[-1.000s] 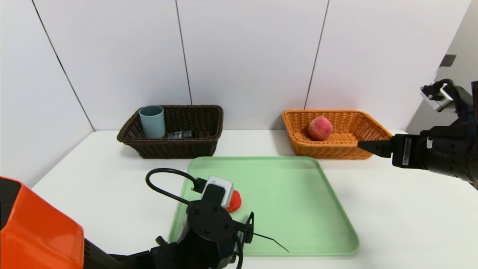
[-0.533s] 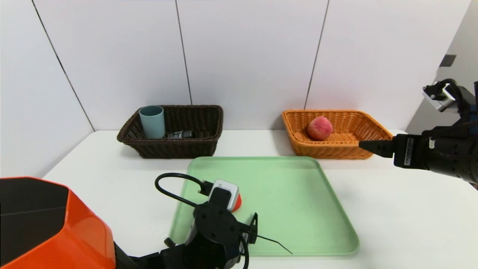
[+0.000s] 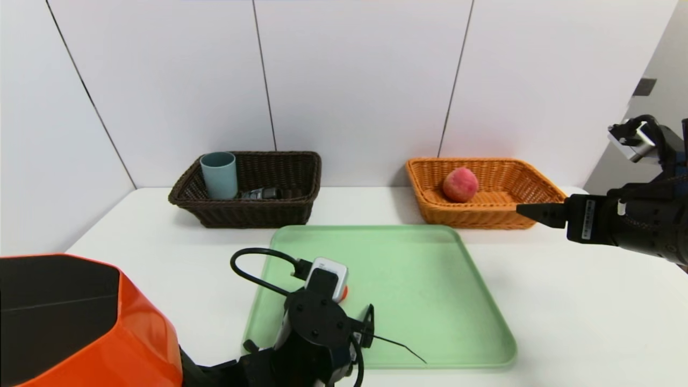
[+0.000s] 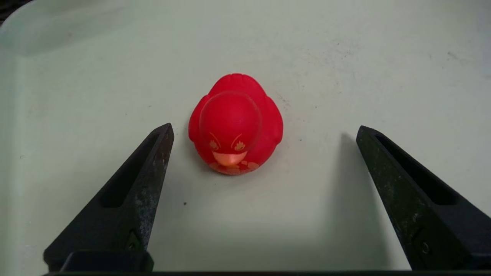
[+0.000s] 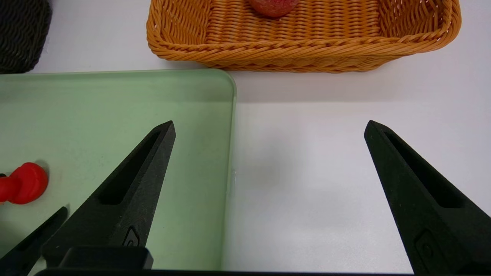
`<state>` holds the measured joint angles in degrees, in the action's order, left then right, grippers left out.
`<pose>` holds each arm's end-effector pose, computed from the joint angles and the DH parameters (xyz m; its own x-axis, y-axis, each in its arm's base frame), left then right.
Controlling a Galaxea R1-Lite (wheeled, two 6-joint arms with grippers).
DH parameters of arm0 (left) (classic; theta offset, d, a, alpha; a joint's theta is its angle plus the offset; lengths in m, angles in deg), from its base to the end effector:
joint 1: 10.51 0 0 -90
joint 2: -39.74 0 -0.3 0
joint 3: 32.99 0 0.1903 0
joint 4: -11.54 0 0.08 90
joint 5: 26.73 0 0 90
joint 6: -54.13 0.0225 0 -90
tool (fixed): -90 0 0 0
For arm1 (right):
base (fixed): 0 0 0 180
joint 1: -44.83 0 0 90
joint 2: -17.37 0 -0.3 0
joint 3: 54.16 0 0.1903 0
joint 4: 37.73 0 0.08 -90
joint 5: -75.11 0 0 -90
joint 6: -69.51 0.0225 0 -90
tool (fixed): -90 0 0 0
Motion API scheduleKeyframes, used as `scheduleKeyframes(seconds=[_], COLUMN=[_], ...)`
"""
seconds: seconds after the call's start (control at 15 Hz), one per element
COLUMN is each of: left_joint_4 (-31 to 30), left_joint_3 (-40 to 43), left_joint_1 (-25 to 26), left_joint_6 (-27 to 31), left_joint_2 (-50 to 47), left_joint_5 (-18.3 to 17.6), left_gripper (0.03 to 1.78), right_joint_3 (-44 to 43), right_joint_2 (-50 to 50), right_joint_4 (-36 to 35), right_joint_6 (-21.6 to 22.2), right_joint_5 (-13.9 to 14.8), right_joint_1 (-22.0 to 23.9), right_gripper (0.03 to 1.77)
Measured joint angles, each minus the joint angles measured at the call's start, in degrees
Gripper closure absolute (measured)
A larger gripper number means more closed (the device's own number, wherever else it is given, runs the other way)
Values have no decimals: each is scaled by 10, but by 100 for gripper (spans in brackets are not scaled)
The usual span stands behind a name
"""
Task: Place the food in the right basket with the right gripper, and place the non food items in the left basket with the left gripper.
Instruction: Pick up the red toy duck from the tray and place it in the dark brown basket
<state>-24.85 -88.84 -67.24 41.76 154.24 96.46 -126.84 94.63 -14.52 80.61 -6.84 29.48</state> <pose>0.1830 -0.2565 0.0730 0.8826 -0.3472 -0.3170 0.3675 0.9300 0.0043 0.2072 0.0536 0.2297 0.8818 0.0968 -0.4616 -0.0534 0.9929 0.1062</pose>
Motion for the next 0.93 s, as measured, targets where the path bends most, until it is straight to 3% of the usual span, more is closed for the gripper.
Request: scheduleKeyframes(seconds=[0.93], left_joint_4=[-2], left_joint_3=[-12], left_joint_1=[24], left_joint_6=[7], left_joint_2=[16], left_joint_5=[-3], left_gripper=[12], right_joint_3=[5], right_joint_2=[-6], right_joint_4=[0], right_joint_6=[0], right_joint_5=[1], right_joint_1=[0], right_gripper=[10])
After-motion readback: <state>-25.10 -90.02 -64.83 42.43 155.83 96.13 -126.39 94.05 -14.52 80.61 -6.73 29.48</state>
